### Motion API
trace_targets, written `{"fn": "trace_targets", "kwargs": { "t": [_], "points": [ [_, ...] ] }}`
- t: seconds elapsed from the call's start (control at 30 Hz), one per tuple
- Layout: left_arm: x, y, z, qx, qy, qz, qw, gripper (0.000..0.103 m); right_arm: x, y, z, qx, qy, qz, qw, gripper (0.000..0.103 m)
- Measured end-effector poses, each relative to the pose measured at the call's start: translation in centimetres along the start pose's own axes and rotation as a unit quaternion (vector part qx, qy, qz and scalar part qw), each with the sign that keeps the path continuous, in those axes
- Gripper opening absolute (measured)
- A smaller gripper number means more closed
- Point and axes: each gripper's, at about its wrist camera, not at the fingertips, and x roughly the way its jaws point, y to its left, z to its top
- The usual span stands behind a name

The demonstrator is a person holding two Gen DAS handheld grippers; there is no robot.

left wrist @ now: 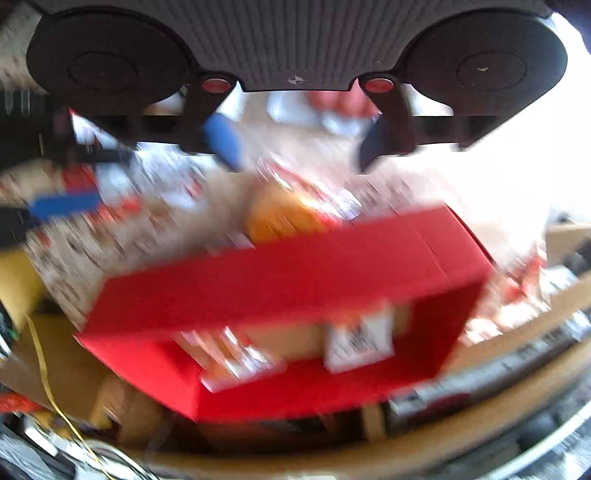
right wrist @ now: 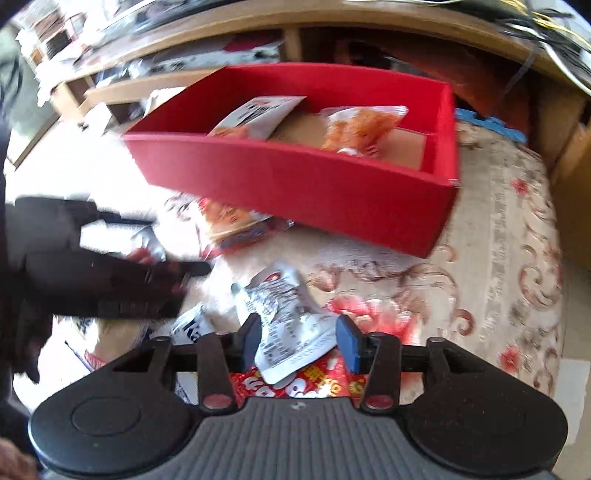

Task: Organize snacks
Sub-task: 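Move left gripper to the round wrapped pastry while right moves to white foil pouch, then grasp the round pastry with left gripper while right grasps the white foil pouch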

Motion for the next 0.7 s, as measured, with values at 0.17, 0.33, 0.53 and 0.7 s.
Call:
{"fn": "trace_targets", "kwargs": {
  "t": [0.17,0.33,0.53,0.7],
  "points": [
    [2.7,-0.3,2.0,0.021,0.007,-0.020,0.9995,0.094,1.1,0.8,0.3,-0.037,0.004,0.007,0.999,0.053],
    [5.8,-0.3,2.7,0.011,0.039,-0.045,0.9982,0.101,2.5,1.2,0.9,-0.065,0.011,0.017,0.998,0.057],
    [6.2,-1.1,2.9,0.004,0.039,-0.022,0.9990,0.099,4.2,2.0,0.9,-0.081,0.016,-0.002,0.997,0.056],
    [4.9,-1.2,2.4,0.002,0.044,-0.038,0.9983,0.076,3.7,1.5,0.5,-0.054,0.018,-0.025,0.998,0.048]
  ]
}}
